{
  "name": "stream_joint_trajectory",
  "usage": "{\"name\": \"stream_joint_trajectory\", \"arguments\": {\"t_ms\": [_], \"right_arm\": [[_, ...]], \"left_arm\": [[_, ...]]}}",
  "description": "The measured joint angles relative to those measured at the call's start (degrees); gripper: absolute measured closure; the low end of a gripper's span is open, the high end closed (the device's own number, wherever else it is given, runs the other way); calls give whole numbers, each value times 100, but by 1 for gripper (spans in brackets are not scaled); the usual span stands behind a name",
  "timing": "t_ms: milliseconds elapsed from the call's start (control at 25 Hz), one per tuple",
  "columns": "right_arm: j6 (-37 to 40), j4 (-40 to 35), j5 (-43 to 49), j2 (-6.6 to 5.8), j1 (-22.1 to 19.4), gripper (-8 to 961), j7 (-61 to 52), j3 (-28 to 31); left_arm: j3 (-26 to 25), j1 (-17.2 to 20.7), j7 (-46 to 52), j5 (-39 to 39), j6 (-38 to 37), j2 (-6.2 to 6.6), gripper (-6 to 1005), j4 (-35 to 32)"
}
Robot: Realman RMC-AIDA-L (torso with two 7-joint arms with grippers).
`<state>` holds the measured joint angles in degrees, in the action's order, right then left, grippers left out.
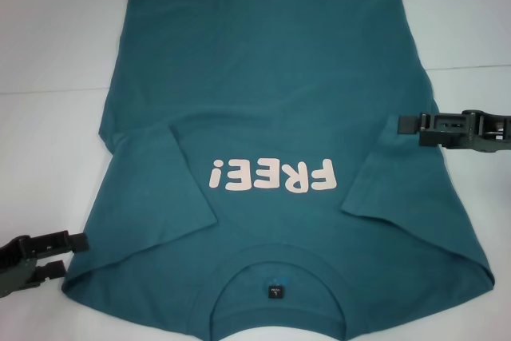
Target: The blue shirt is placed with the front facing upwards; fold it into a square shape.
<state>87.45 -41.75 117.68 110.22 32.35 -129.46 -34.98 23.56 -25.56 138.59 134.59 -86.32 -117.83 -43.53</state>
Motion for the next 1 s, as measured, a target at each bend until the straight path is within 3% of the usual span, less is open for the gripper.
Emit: {"name": "stream_joint_trajectory", "arguments": {"t_ms": [400,1000], "right_arm": [[0,0,0,0,0,9,9,0],[-19,0,1,0,0,9,3,0]], "left_arm": [[53,8,-35,189,295,-19,234,47],[332,-107,38,217,85,-69,233,126]]}}
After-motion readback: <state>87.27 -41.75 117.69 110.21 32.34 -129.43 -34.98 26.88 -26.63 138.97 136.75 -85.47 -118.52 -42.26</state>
